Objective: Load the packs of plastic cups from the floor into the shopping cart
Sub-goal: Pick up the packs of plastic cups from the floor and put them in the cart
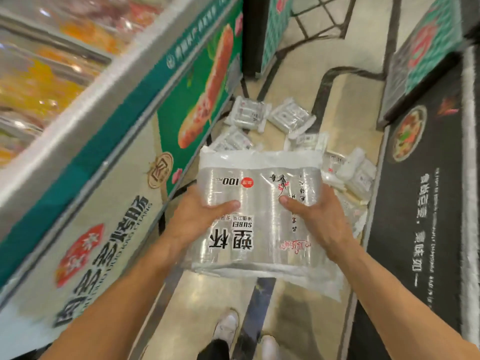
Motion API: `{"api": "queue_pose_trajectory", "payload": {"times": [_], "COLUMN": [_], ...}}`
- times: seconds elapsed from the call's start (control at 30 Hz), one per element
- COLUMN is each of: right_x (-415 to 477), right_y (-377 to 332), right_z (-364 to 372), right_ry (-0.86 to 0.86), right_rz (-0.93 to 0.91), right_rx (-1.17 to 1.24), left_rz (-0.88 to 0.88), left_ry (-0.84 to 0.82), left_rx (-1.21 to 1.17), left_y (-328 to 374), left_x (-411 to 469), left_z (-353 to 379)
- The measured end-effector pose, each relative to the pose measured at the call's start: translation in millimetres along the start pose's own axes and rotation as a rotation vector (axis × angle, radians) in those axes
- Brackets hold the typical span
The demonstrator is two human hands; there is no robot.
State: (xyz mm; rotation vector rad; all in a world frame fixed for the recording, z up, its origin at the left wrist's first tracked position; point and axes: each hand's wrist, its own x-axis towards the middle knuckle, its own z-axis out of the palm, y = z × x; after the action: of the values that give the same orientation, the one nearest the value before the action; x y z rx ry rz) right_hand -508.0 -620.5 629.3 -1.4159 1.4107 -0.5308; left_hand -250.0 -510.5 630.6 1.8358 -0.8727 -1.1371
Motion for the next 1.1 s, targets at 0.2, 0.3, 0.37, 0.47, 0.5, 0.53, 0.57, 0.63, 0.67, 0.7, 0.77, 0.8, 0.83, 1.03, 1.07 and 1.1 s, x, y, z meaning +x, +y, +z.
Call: {"api": "queue_pose_trajectory", "payload": {"times": [0.2,0.3,0.37,0.47,0.5,0.53,0.57,0.63,0.67,0.7,0.77,0.8,0.83,1.03,1.07,1.1], "right_x": [-74,-109,-140,-190,-211,-234,-254,-302,-330,-360,-421,-451,-480,-663,-693,-722], "right_y": [-117,-154,-173,-195,-203,-212,-217,-229,-235,-242,-249,-251,-251,-226,-220,-214], "right_z": [13,34,53,90,106,122,141,180,199,215,246,261,278,367,380,393], "right_ry": [-0.148,-0.241,-0.330,-0.484,-0.549,-0.610,-0.669,-0.780,-0.837,-0.893,-1.007,-1.054,-1.106,-1.363,-1.408,-1.451], "right_rz": [-0.103,-0.113,-0.156,-0.218,-0.234,-0.271,-0.308,-0.364,-0.389,-0.407,-0.461,-0.501,-0.523,-0.673,-0.691,-0.708], "right_rx": [-0.010,0.003,-0.022,-0.056,-0.069,-0.100,-0.137,-0.201,-0.222,-0.241,-0.265,-0.285,-0.308,-0.397,-0.405,-0.409], "left_rz": [-0.047,-0.095,-0.122,-0.161,-0.171,-0.174,-0.183,-0.224,-0.251,-0.268,-0.324,-0.342,-0.344,-0.434,-0.468,-0.494], "left_ry": [0.159,0.282,0.362,0.531,0.588,0.647,0.710,0.847,0.918,0.993,1.137,1.193,1.242,1.474,1.502,1.528], "left_rx": [-0.063,-0.122,-0.162,-0.209,-0.219,-0.224,-0.235,-0.270,-0.295,-0.311,-0.324,-0.334,-0.348,-0.436,-0.449,-0.463], "left_y": [84,92,87,71,62,53,44,27,17,6,-16,-29,-43,-104,-117,-127], "left_x": [-114,-182,-232,-315,-345,-376,-408,-475,-508,-539,-605,-637,-668,-842,-870,-896], "left_z": [-84,-116,-137,-166,-176,-185,-193,-206,-212,-218,-226,-229,-230,-229,-229,-229]}}
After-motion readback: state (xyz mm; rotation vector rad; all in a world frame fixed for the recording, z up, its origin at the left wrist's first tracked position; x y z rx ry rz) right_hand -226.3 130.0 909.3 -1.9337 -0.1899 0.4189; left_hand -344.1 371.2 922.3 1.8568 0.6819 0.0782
